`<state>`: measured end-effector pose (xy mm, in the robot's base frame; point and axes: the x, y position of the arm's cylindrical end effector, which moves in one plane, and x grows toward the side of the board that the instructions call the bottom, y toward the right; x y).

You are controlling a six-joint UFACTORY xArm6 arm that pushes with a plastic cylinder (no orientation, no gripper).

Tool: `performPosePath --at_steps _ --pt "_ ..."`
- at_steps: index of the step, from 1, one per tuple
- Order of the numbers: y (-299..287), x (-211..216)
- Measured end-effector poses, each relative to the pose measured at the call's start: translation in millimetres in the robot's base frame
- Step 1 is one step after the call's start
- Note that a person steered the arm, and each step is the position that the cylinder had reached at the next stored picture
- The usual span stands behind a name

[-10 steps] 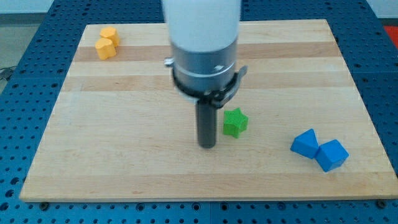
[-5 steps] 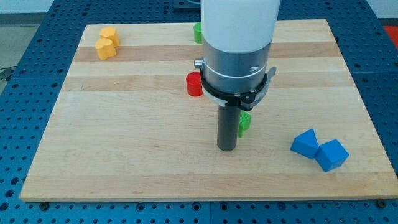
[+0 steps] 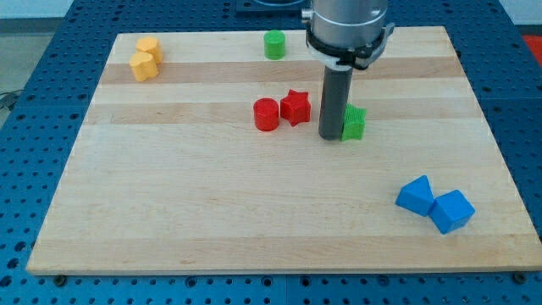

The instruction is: Place the green star diagonally to the bottom right of the green circle

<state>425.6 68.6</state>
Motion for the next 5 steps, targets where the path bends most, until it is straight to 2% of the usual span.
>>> performPosePath --at_steps 1,2,3,4,5 --pt "2.7 -28.5" --pt "2.6 -23.6" --pt "-1.6 26.5" --pt "4.4 56.7" --pt "30.2 28.7"
